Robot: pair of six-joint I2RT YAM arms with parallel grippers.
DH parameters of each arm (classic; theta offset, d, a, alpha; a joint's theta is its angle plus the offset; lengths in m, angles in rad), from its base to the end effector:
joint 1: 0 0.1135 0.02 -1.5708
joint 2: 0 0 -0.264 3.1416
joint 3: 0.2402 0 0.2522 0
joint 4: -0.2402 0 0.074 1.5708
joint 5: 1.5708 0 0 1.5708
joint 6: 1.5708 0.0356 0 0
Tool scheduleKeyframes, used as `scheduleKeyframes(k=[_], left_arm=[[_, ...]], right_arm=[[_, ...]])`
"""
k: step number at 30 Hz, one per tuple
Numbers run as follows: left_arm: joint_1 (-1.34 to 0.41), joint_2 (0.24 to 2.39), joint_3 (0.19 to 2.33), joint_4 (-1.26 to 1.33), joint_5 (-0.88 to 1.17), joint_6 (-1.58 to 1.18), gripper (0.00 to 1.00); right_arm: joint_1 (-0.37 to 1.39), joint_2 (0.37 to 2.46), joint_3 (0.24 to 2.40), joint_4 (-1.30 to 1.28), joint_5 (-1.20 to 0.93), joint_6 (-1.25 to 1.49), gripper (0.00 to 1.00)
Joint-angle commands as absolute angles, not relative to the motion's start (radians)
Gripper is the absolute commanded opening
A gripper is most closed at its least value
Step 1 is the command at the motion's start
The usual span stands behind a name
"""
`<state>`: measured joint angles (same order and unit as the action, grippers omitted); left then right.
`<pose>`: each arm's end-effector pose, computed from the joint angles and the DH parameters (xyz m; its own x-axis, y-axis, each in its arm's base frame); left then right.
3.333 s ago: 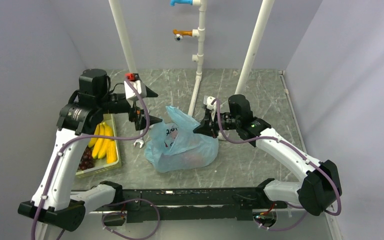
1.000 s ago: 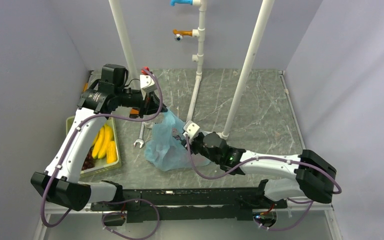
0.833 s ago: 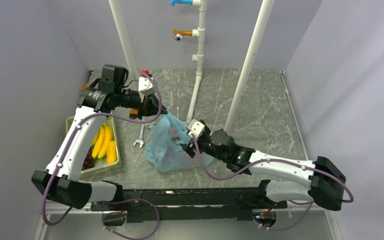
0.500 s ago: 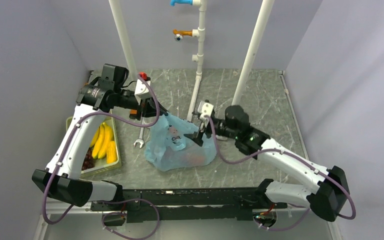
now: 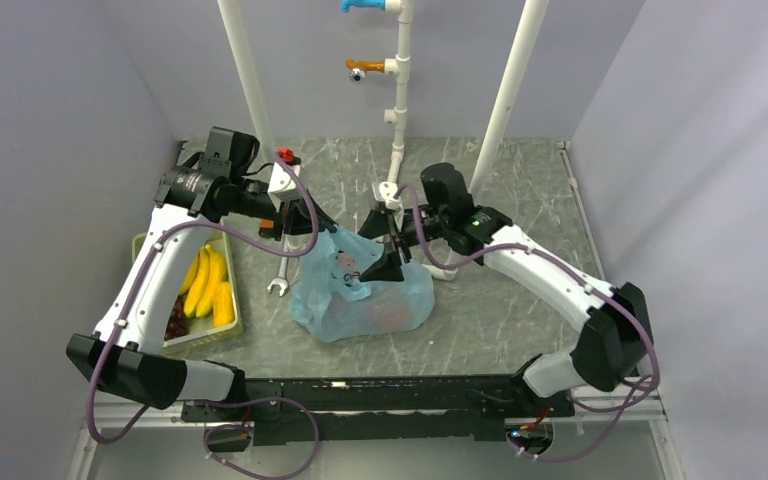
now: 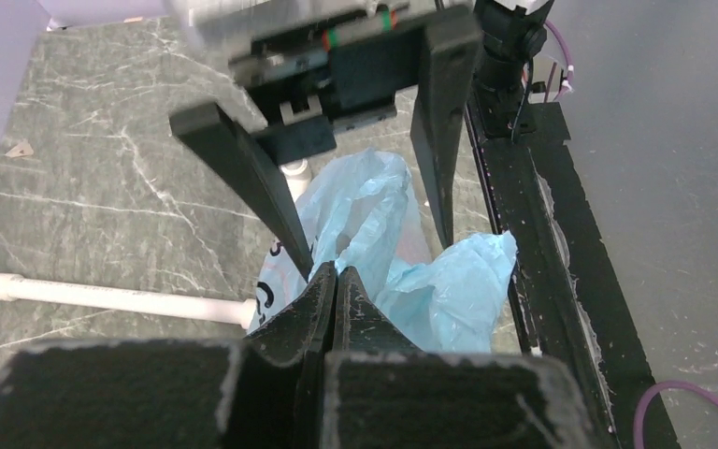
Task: Place the fake fruits into the plastic bag and tie a complex knot
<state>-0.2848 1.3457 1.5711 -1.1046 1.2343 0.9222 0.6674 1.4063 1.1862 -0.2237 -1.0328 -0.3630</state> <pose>0.2220 -0.1000 0.4180 0.0878 0.2485 -0.9647 0.9941 -0.0832 0.0691 0.2263 0.2173 0.3394 0.0136 -0.2209 -0.9752 -0.9857 -0.1669 0.0240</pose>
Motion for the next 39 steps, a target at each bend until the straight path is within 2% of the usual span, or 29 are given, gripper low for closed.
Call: scheduleKeyframes(k=[1,6,8,10,12,14,18,19,20,21,22,24,25,32,36,37,39], left_arm=[[-0.271,1.326,1.579,-1.041,1.283,0.887,0.0],[-0.229,1.291,1.524,-0.865,1.301,0.73,0.0],[-0.226,1.29,1.524,-0.869,1.294,0.735,0.0],[-0.221,1.288,1.527,-0.882,1.291,0.749,0.0],[-0.218,1.283,1.526,-0.898,1.284,0.762,0.0],[-0.216,1.275,1.518,-0.899,1.273,0.767,0.0],[-0.216,1.257,1.492,-0.854,1.235,0.729,0.0],[-0.216,1.257,1.491,-0.857,1.234,0.735,0.0],[-0.217,1.258,1.496,-0.872,1.231,0.75,0.0],[-0.219,1.261,1.501,-0.888,1.23,0.763,0.0],[-0.22,1.264,1.506,-0.907,1.228,0.777,0.0],[-0.225,1.272,1.513,-0.946,1.226,0.809,0.0],[-0.229,1.273,1.513,-0.954,1.226,0.818,0.0],[-0.239,1.26,1.477,-0.919,1.228,0.788,0.0],[-0.241,1.256,1.45,-0.884,1.236,0.753,0.0],[-0.242,1.256,1.444,-0.876,1.237,0.744,0.0],[-0.242,1.256,1.433,-0.864,1.231,0.734,0.0]], right_arm=[[0.669,1.484,1.223,-0.231,-1.145,-0.359,0.75],[0.669,1.51,1.115,-0.226,-1.129,-0.393,0.46],[0.666,1.514,1.077,-0.245,-1.117,-0.431,0.36],[0.661,1.516,1.053,-0.265,-1.111,-0.464,0.19],[0.657,1.513,1.039,-0.271,-1.098,-0.476,0.12],[0.653,1.512,1.035,-0.263,-1.078,-0.474,0.11],[0.644,1.502,1.048,-0.237,-1.049,-0.428,0.15],[0.644,1.495,1.053,-0.234,-1.042,-0.407,0.21],[0.644,1.488,1.058,-0.23,-1.038,-0.384,0.3],[0.644,1.479,1.065,-0.226,-1.032,-0.357,0.46],[0.644,1.466,1.068,-0.213,-1.022,-0.329,0.57],[0.645,1.439,1.07,-0.161,-0.995,-0.253,0.68],[0.644,1.428,1.07,-0.132,-0.984,-0.221,0.7],[0.652,1.433,1.052,0.06,-0.85,-0.023,0.64],[0.671,1.44,1.035,0.116,-0.83,-0.002,0.64],[0.673,1.439,1.032,0.124,-0.825,-0.002,0.58],[0.674,1.431,1.032,0.116,-0.819,-0.002,0.33]])
